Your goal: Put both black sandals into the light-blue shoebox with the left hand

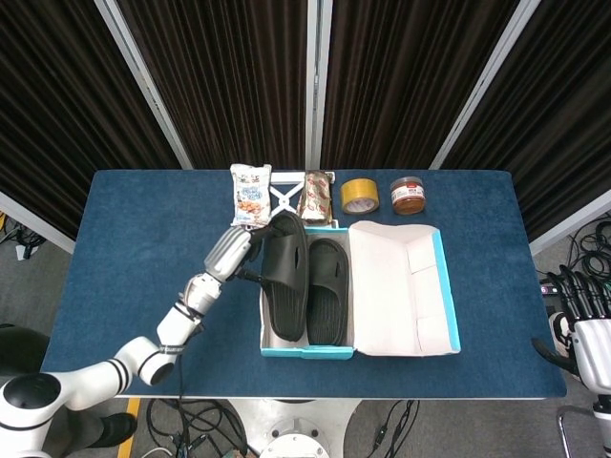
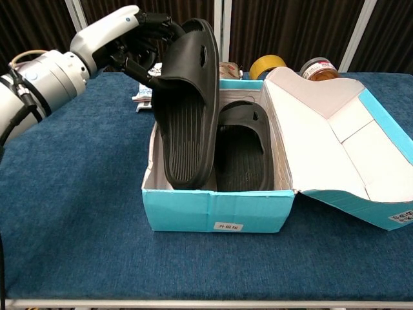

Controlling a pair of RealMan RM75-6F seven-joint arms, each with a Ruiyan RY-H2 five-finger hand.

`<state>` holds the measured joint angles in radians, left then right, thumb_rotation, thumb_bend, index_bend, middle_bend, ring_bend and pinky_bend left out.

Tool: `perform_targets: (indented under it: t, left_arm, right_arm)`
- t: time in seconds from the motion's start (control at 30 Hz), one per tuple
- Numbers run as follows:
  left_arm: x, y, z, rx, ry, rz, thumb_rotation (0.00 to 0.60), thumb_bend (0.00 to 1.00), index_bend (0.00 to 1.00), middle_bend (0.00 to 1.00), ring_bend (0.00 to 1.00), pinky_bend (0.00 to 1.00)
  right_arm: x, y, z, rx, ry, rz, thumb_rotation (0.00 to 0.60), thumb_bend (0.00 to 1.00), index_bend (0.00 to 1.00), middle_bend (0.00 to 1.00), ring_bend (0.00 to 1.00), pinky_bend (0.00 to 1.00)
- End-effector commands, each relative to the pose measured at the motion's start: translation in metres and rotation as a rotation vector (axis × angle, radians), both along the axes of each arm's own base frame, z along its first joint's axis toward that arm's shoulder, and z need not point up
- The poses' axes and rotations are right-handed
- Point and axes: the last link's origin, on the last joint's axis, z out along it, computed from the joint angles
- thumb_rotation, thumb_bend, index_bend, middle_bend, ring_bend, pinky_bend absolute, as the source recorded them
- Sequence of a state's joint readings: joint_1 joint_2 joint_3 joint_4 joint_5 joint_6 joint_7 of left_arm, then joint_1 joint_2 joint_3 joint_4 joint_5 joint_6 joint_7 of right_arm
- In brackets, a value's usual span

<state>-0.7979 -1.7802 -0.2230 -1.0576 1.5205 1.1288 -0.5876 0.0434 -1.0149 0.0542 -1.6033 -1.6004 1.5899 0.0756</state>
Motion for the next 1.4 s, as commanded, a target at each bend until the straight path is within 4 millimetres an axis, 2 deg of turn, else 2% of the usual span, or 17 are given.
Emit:
perform_targets:
  t: [0.03,0.17,0.63,1.07,1.2,1.27,1.3,1.4]
  left_arm:
    - [-0.002,-0.002,-0.006,-0.052,-0.023,0.034,0.600,0.04,0.49,0.48,0.75,0.76]
    - [-0.004,-0.001,-0.011,-0.133,-0.045,0.086,0.600,0.04,0.48,0.48,0.75,0.75]
    - [-0.013,-0.004,-0.035,-0.271,0.036,0.183,0.600,0.02,0.45,0.49,0.75,0.74]
    - [-0.015,-0.005,-0.052,-0.266,0.164,0.193,0.600,0.02,0.38,0.50,0.75,0.71]
    - [-0.014,-0.007,-0.052,-0.238,0.217,0.170,0.600,0.02,0.31,0.47,0.74,0.68]
    - [-0.012,-0.009,-0.051,-0.225,0.248,0.148,0.600,0.02,0.28,0.43,0.69,0.66]
    - [-0.011,-0.010,-0.049,-0.220,0.266,0.134,0.600,0.02,0.26,0.39,0.62,0.64]
    - [-0.007,-0.012,-0.045,-0.197,0.296,0.103,0.600,0.02,0.19,0.22,0.26,0.55]
  right_arm:
    - [0.000,0.000,0.000,0.001,0.000,0.001,0.600,0.03,0.00,0.00,0.00,0.00]
    - [0.000,0.000,0.000,-0.001,0.000,0.001,0.600,0.03,0.00,0.00,0.00,0.00]
    - [0.000,0.001,0.000,-0.002,-0.001,-0.001,0.600,0.03,0.00,0.00,0.00,0.00]
    - [0.000,0.002,0.001,-0.004,0.001,-0.005,0.600,0.03,0.00,0.00,0.00,0.00]
    - [-0.001,0.003,0.001,-0.004,0.000,-0.005,0.600,0.03,0.00,0.00,0.00,0.00]
    - [-0.001,0.003,0.001,-0.004,-0.002,-0.004,0.600,0.03,0.00,0.00,0.00,0.00]
    - [-0.001,0.003,0.001,-0.004,-0.002,-0.003,0.600,0.03,0.00,0.00,0.00,0.00]
    - [-0.002,0.004,0.001,-0.004,-0.003,-0.003,0.600,0.03,0.00,0.00,0.00,0.00]
